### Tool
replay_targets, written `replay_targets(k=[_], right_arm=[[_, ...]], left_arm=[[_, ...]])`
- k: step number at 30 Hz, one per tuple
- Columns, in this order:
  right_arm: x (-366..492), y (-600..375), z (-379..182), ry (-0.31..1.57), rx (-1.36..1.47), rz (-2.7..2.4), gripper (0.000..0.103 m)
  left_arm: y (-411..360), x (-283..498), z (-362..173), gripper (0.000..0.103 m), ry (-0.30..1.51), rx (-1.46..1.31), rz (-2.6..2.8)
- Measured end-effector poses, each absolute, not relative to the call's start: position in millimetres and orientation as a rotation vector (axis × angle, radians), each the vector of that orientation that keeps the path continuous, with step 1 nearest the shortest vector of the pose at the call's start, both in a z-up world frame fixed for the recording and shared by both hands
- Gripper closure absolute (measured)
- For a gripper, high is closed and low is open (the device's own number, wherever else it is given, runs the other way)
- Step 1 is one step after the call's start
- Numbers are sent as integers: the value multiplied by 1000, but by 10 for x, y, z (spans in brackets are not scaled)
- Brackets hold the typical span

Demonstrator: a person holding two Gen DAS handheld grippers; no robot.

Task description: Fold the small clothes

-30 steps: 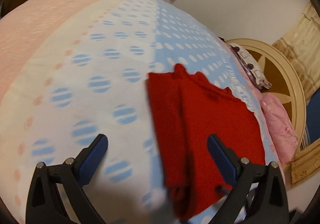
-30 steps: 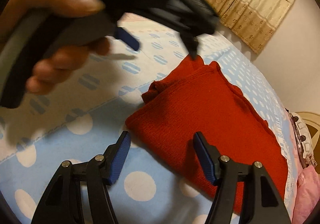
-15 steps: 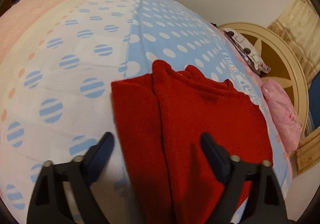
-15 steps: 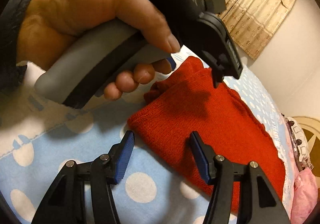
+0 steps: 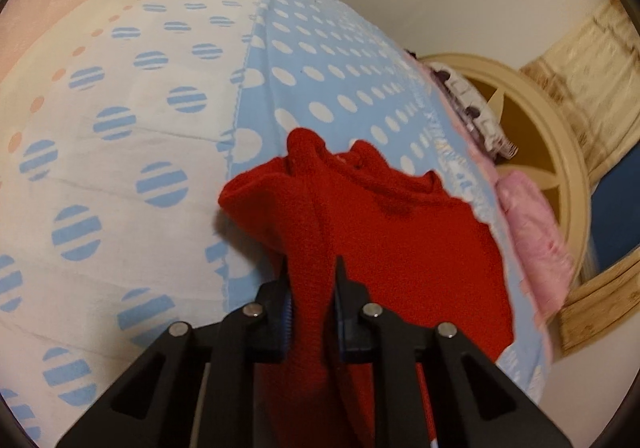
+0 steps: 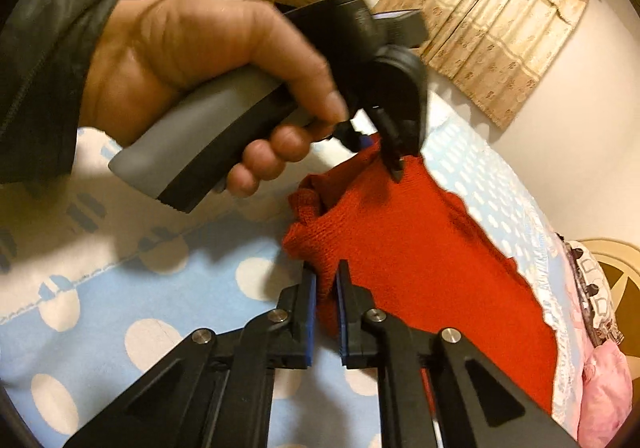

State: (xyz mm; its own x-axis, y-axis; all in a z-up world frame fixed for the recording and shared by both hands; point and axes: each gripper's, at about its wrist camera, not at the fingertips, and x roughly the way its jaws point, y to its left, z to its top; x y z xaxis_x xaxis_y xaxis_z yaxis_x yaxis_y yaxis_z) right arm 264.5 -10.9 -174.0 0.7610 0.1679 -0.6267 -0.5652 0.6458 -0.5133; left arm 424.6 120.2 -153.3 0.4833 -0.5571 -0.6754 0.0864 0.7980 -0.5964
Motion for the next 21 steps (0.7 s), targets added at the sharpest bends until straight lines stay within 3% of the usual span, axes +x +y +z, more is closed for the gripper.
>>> replay_targets(k=[21], right_arm=[[2804,-1021,-1088,486,-555,300,97]], left_arm=[[745,4414,-1032,87,874,-659,-524]])
